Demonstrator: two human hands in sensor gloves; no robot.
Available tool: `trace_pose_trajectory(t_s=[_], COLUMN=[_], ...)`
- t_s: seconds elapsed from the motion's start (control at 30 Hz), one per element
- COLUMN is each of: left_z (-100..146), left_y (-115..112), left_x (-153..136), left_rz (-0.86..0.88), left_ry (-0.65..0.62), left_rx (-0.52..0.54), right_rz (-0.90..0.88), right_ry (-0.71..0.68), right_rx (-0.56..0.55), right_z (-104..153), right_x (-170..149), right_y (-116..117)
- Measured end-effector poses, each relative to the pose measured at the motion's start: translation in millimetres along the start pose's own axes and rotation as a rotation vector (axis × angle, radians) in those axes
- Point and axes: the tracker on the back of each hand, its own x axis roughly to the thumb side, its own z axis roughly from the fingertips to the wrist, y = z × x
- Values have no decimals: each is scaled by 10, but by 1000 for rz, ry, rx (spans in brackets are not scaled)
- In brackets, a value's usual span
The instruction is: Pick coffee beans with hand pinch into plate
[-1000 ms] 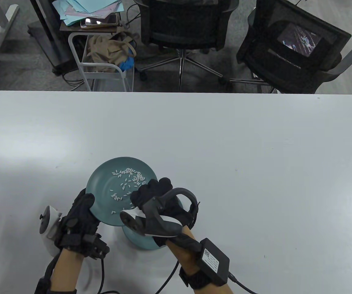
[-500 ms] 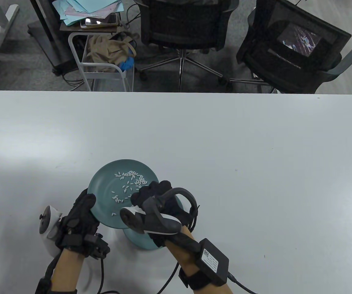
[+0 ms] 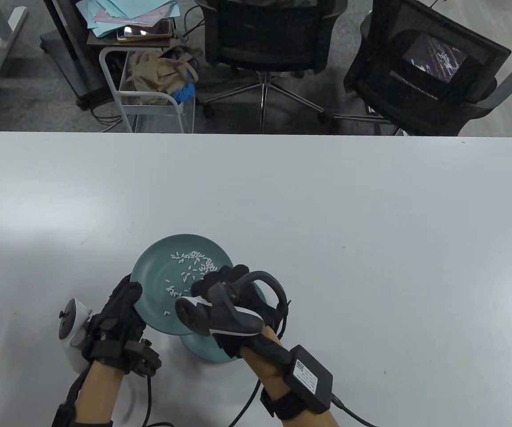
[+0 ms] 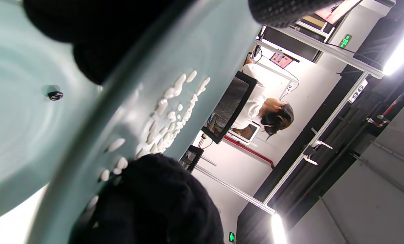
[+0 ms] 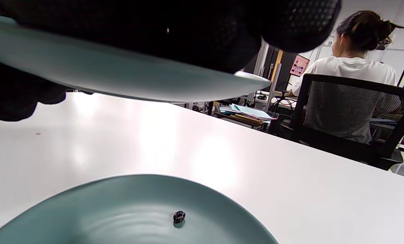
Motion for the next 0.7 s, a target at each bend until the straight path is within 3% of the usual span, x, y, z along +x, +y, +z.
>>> trace_pose_trajectory(t_s=[0.7], left_z=[7], left_y=[-2], left_x=[17], left_rz=[20], left_ry=[-3], left_rx=[0], right_rz=[-19], right_ry=[-7], right_rx=[-132], right_z=[46], right_x=[-70], right_y=[-54])
